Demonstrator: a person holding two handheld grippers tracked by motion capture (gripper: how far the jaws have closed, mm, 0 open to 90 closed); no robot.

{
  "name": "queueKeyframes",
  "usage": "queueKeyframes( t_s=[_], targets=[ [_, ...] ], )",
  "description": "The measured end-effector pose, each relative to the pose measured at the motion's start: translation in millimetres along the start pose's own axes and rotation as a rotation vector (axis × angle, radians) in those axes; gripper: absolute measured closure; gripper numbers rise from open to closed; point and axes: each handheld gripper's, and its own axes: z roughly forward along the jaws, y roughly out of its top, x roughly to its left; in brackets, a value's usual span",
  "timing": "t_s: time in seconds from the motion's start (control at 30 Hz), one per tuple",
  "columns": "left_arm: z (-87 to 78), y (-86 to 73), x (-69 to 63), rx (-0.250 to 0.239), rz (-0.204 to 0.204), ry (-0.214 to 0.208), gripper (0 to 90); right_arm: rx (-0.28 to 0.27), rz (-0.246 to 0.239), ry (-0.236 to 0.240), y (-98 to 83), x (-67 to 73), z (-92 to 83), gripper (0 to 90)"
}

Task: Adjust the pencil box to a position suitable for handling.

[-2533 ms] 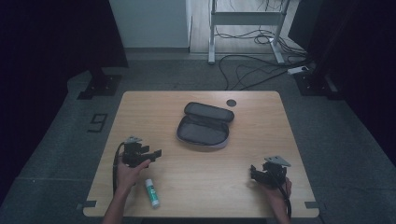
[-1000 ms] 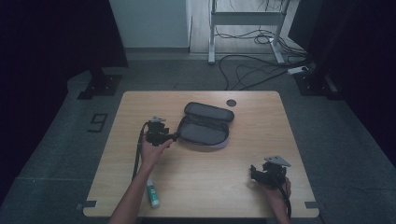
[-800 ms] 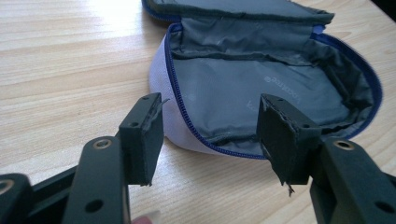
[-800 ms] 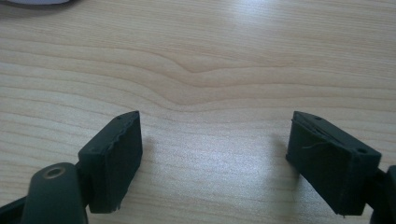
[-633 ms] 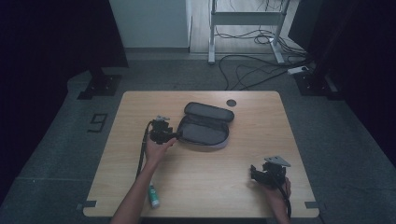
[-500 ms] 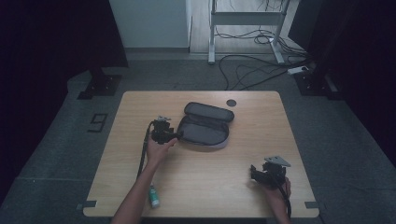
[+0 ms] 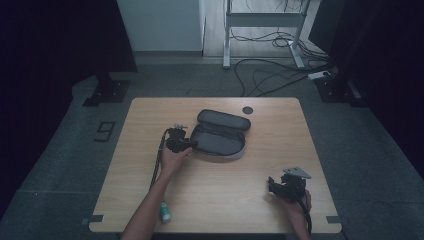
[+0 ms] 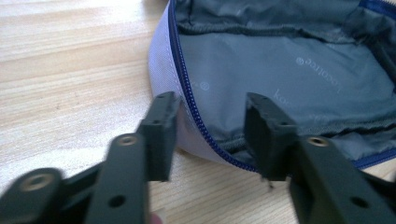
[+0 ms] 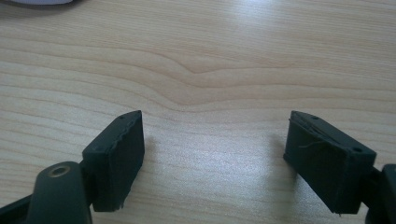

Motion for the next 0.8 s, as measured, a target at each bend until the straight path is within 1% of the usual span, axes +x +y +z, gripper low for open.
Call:
queueKeyframes(
  t_s=[0.03,0.23,0.37,0.43,0.5,0.53,0.57,0.63,0.73,0.8],
  targets=[
    [0.3,0.0,-0.1,0.002,0.001,0.003,59.3,0.0,0.0,0.0,0.0,0.1,0.0,19.6],
    [5.6,-0.1,3.1,0.03,-0.013,0.014,59.9,-0.003,-0.009,0.005,-0.1,0.4,-0.2,20.9],
    [8.0,0.1,3.9,0.033,-0.014,0.02,60.2,-0.005,-0.02,0.019,0.8,2.3,0.5,22.7],
    [8.7,0.1,4.0,0.036,-0.013,0.023,62.1,-0.01,-0.023,0.021,1.4,4.4,1.1,26.6],
    [9.4,-0.1,4.9,0.04,-0.012,0.021,64.5,-0.019,-0.029,0.029,3.7,9.1,2.6,35.8],
    [9.9,-0.3,6.3,0.045,-0.016,0.016,64.9,-0.017,-0.027,0.029,4.9,10.0,3.2,37.7],
    [9.9,-0.3,6.3,0.045,-0.016,0.016,65.2,-0.017,-0.027,0.029,4.9,10.0,3.2,37.7],
    [9.9,-0.5,7.0,0.046,-0.017,0.013,65.8,-0.019,-0.017,0.063,8.7,12.2,5.6,38.8],
    [10.2,-0.6,7.4,0.047,-0.02,0.009,66.8,-0.032,-0.031,0.072,16.2,16.3,9.7,38.4],
    [10.2,-0.6,7.9,0.047,-0.023,0.007,67.1,-0.042,-0.02,0.088,24.2,18.0,11.7,38.9]
  ],
)
